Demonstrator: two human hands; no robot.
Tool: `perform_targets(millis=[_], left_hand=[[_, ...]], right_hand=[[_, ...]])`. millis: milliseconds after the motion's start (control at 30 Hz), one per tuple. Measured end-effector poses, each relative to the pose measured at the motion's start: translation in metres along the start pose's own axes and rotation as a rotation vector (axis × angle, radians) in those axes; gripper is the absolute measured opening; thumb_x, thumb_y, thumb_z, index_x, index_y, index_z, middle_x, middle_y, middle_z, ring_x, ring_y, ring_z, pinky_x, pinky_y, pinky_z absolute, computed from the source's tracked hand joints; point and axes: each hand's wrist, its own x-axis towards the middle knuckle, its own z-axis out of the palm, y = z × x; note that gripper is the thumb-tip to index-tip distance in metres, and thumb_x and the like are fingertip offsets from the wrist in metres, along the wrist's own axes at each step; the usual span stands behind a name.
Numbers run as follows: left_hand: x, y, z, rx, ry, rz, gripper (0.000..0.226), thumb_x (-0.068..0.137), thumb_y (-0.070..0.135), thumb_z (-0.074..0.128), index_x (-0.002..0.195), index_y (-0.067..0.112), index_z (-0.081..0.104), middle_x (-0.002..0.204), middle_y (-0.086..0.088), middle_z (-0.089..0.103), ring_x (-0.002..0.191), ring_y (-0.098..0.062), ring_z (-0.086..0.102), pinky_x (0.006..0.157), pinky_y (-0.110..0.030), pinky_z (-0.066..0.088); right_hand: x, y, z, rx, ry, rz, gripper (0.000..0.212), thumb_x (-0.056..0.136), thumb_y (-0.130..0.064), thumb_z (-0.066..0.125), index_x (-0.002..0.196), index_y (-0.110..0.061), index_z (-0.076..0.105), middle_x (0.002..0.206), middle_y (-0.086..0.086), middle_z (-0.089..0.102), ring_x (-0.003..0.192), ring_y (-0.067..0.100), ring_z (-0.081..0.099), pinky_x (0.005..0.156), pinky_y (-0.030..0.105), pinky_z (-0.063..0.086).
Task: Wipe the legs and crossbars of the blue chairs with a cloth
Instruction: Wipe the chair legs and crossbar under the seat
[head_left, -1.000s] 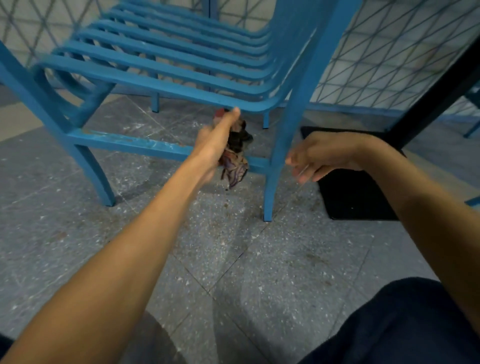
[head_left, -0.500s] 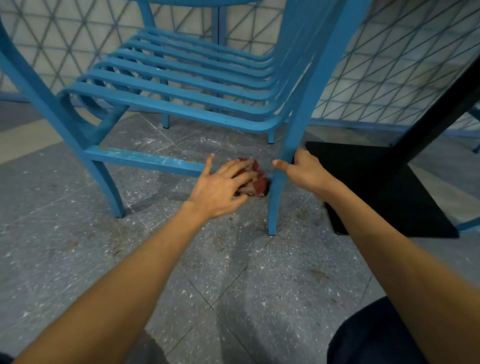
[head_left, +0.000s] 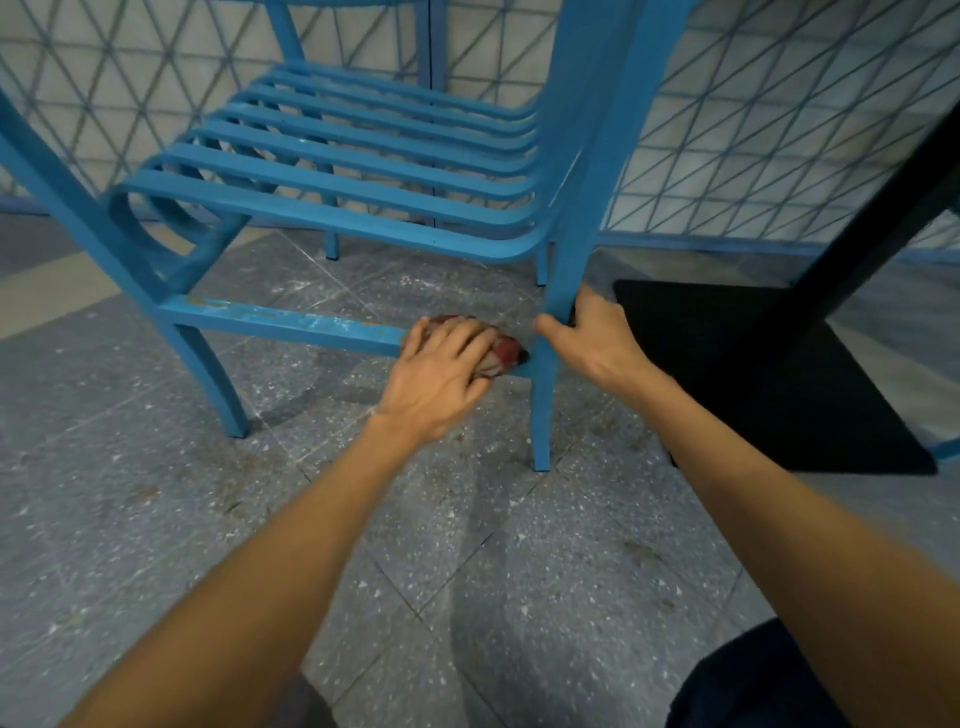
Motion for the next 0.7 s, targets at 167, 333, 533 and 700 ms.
perform_targets(millis=[167, 333, 533, 700], left_hand=[[0.006, -0.048, -0.014, 0.051, -0.086, -0.212, 0.050, 0.093, 0.048, 0.018, 0.117, 0.018, 0.049, 0.115, -0.006, 0.056, 0.109, -0.027, 0.053, 0.110, -0.050, 0.025], [0.046, 0.025, -0.009, 0.061, -0.155, -0.324, 0.046, 0.098, 0.044, 0.026, 0.126, 0.014, 0.045, 0.126, -0.012, 0.054, 0.119, -0.033, 0.049, 0.110, -0.051, 0.025], [0.029, 0.028, 0.011, -0.085, 0.079, 0.099, 0.050, 0.090, 0.040, 0.043, 0.131, 0.013, 0.050, 0.127, -0.006, 0.057, 0.119, -0.028, 0.052, 0.105, -0.043, 0.036], [0.008, -0.044, -0.004, -0.072, 0.020, 0.053, 0.048, 0.090, 0.049, 0.039, 0.126, 0.018, 0.049, 0.124, -0.003, 0.056, 0.113, -0.024, 0.053, 0.099, -0.048, 0.043]], right_hand=[[-0.001, 0.002, 0.006, -0.052, 0.070, -0.034, 0.022, 0.086, -0.027, 0.058, 0.094, -0.008, 0.053, 0.077, 0.003, 0.057, 0.059, 0.008, 0.051, 0.044, 0.018, 0.037], [0.003, 0.007, -0.001, -0.105, 0.061, -0.060, 0.021, 0.082, -0.031, 0.060, 0.083, -0.013, 0.050, 0.068, -0.002, 0.054, 0.059, 0.010, 0.052, 0.046, 0.020, 0.034], [0.009, 0.022, -0.017, -0.137, 0.080, -0.081, 0.031, 0.080, -0.033, 0.062, 0.094, -0.005, 0.060, 0.085, 0.006, 0.067, 0.078, 0.018, 0.061, 0.070, 0.036, 0.053], [0.010, 0.026, -0.021, -0.167, 0.033, -0.074, 0.028, 0.084, -0.033, 0.059, 0.095, -0.007, 0.058, 0.088, 0.008, 0.065, 0.076, 0.019, 0.060, 0.070, 0.038, 0.054]])
